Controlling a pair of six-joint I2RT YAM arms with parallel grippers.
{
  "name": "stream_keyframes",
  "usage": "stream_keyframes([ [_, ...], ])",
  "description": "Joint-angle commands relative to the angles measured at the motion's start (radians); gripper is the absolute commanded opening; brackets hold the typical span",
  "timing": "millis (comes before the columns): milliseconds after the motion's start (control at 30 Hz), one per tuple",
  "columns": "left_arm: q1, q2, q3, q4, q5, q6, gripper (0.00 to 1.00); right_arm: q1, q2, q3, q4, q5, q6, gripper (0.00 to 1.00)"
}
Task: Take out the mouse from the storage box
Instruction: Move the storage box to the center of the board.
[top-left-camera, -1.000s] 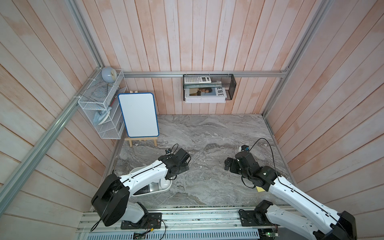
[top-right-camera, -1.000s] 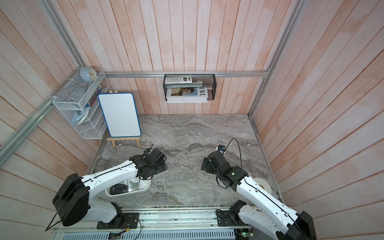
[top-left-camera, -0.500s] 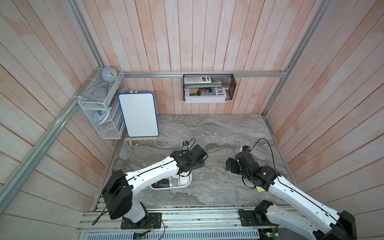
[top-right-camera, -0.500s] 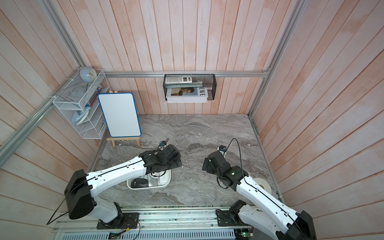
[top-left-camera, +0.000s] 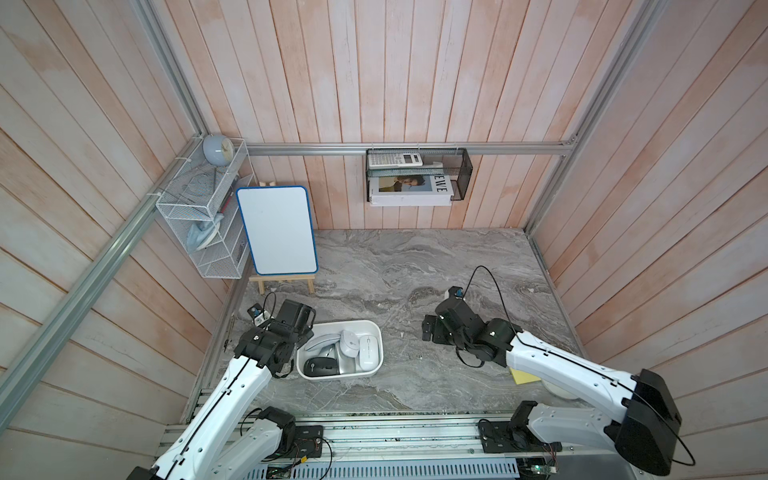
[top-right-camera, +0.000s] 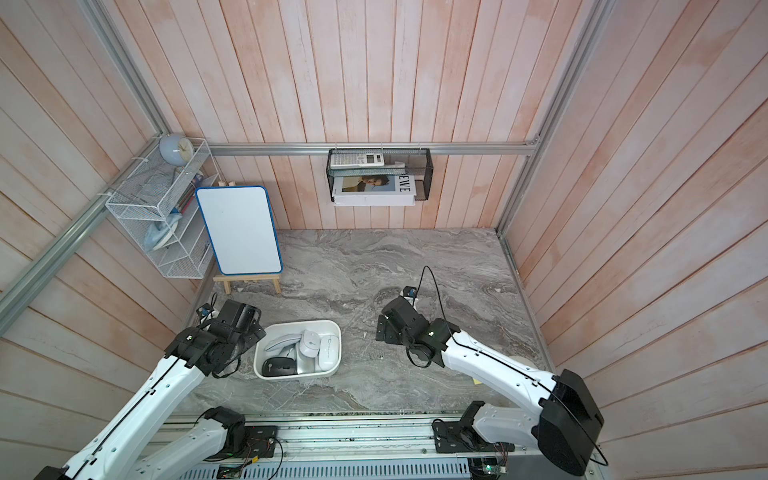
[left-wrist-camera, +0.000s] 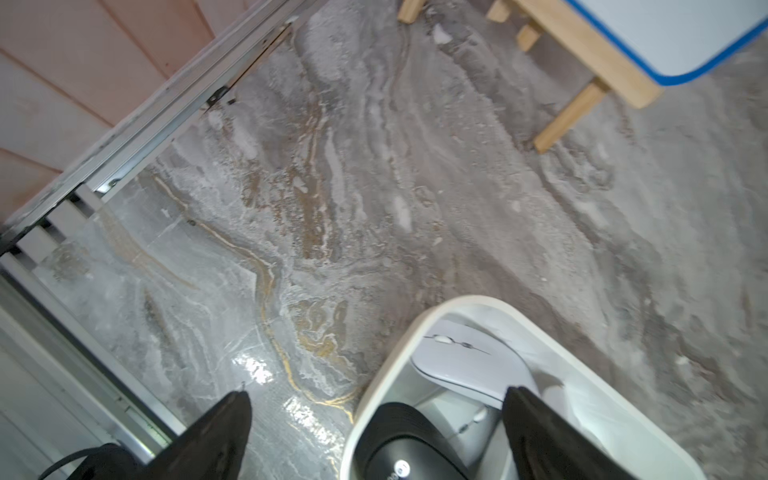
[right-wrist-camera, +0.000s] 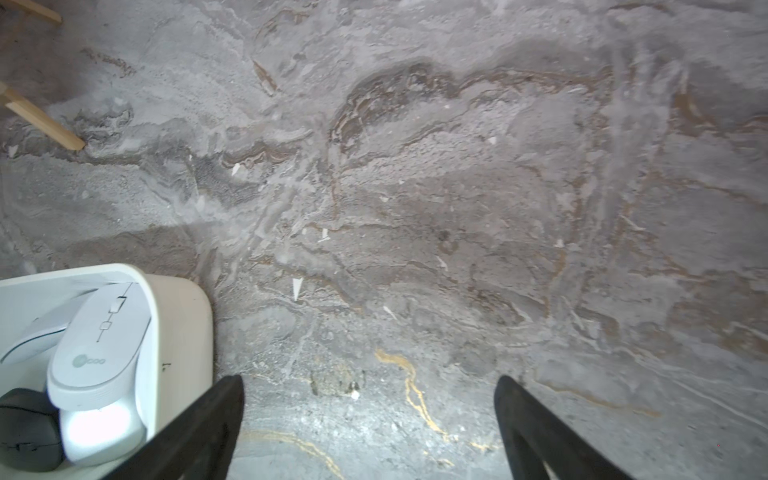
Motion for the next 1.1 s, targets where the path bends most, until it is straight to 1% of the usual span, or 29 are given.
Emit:
stream_keyframes([
  [0, 0.104, 0.009, -0.069, 0.086, 0.173, 0.068, 1.0, 0.056, 0.074, 0.057, 0.052, -0.017, 0.034, 0.98],
  [67, 0.15, 0.025, -0.116, 0.162, 0.269, 0.081, 1.0, 0.08, 0.122, 0.076, 0.074, -0.033, 0.052, 0.98],
  [100, 0.158, 0.033, -0.133, 0.192, 0.296, 0.082, 1.0, 0.087, 0.143, 0.078, 0.097, -0.059, 0.064, 0.98],
  [200, 0.157, 0.032, -0.172, 0.274, 0.361, 0.083, 1.0, 0.097, 0.187, 0.066, 0.175, -0.128, 0.1, 0.98],
  [300, 0.154, 0.004, -0.216, 0.356, 0.431, 0.075, 1.0, 0.108, 0.22, 0.056, 0.226, -0.161, 0.123, 0.98],
  [367, 0.136, 0.0, -0.242, 0.407, 0.469, 0.06, 1.0, 0.114, 0.242, 0.061, 0.234, -0.171, 0.127, 0.98],
  [433, 0.089, 0.012, -0.249, 0.434, 0.463, 0.042, 1.0, 0.117, 0.258, 0.066, 0.234, -0.178, 0.128, 0.98],
  [500, 0.021, 0.034, -0.245, 0.457, 0.434, 0.018, 1.0, 0.117, 0.264, 0.067, 0.231, -0.176, 0.13, 0.98],
  [633, -0.091, 0.074, -0.237, 0.525, 0.403, -0.043, 1.0, 0.116, 0.245, 0.06, 0.189, -0.137, 0.131, 0.98],
  [767, -0.204, 0.159, -0.184, 0.585, 0.377, -0.058, 1.0, 0.089, 0.201, 0.031, 0.133, -0.113, 0.174, 0.98],
  [867, -0.269, 0.24, -0.098, 0.581, 0.372, -0.026, 1.0, 0.062, 0.159, -0.017, 0.148, -0.11, 0.169, 0.98],
  [967, -0.289, 0.261, -0.048, 0.531, 0.338, 0.0, 1.0, 0.023, 0.114, -0.064, 0.176, -0.141, 0.168, 0.98],
  [1067, -0.286, 0.192, -0.073, 0.502, 0.287, 0.015, 1.0, 0.0, 0.085, -0.103, 0.23, -0.163, 0.142, 0.98],
])
